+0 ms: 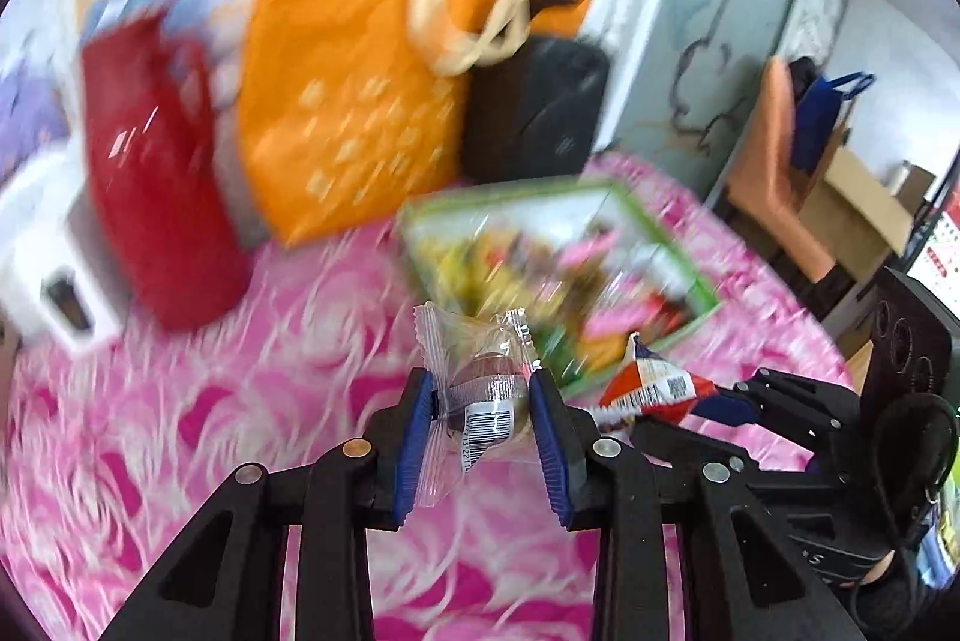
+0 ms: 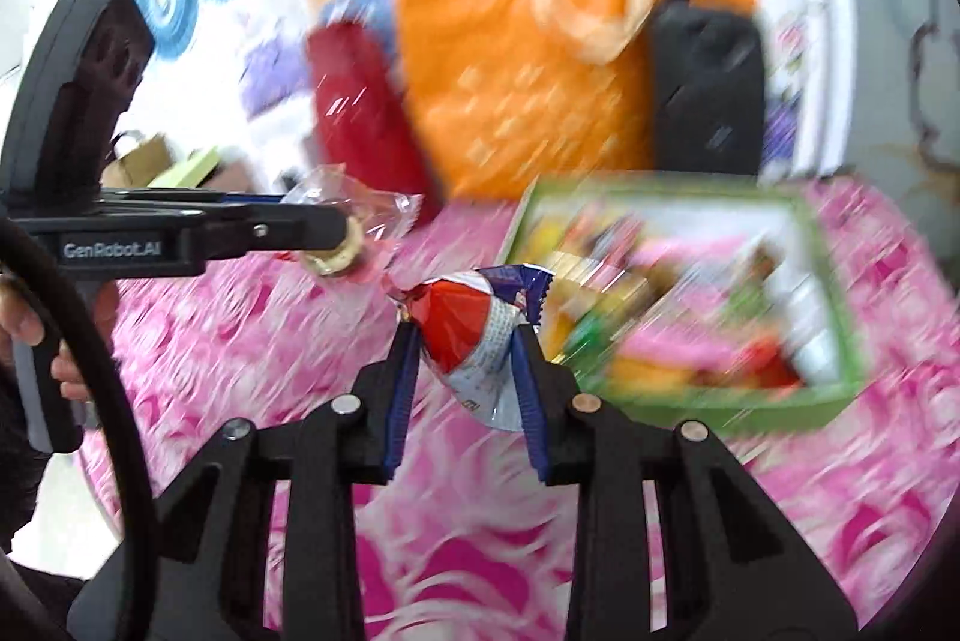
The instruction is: Organize snacks
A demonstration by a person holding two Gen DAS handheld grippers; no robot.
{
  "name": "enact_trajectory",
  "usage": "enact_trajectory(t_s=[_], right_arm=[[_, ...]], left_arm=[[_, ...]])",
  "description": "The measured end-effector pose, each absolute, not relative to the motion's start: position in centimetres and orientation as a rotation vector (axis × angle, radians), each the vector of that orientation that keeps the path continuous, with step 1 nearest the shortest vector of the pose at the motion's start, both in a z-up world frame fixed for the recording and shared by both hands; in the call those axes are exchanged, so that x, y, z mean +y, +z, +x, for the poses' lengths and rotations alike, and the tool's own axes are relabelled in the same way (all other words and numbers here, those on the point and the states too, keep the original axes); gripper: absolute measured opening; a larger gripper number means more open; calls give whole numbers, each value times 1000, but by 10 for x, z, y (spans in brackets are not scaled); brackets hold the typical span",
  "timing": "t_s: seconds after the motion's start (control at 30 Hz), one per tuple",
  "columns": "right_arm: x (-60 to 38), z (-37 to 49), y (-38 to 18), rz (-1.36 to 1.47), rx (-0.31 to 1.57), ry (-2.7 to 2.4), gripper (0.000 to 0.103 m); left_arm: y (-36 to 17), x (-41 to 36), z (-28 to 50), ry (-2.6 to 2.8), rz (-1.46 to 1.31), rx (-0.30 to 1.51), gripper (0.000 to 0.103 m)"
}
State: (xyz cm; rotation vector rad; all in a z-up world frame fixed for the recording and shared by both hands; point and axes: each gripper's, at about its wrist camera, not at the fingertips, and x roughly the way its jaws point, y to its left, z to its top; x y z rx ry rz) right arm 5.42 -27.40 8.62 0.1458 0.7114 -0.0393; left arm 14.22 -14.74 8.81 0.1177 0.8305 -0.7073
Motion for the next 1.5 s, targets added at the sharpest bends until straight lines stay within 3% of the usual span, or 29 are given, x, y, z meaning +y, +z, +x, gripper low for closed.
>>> enact_trajectory(t_s=[0.23,0.53,0.93,0.97,1.0,1.03,1.07,1.17,1.5], right_arm=[[-335,46,120,148,602,-212,34],[-390,45,70,243,691,-299,34],[-419,75,38,248,732,-305,35],[-419,78,35,237,733,-293,41],[-419,81,32,230,746,-276,50],[-420,84,28,227,772,-265,81],[-419,85,27,222,784,-266,103],[-414,80,28,188,773,-285,102],[-385,45,57,124,755,-307,102]], left_arm=[[129,-230,175,-774,92,773,33],[73,-315,210,-792,136,892,33],[42,-333,242,-758,113,929,35],[41,-331,241,-755,114,913,40],[40,-328,239,-755,117,901,53],[40,-325,237,-745,123,892,64],[40,-321,235,-729,129,884,82],[46,-307,227,-699,137,841,88],[62,-260,180,-638,159,784,89]])
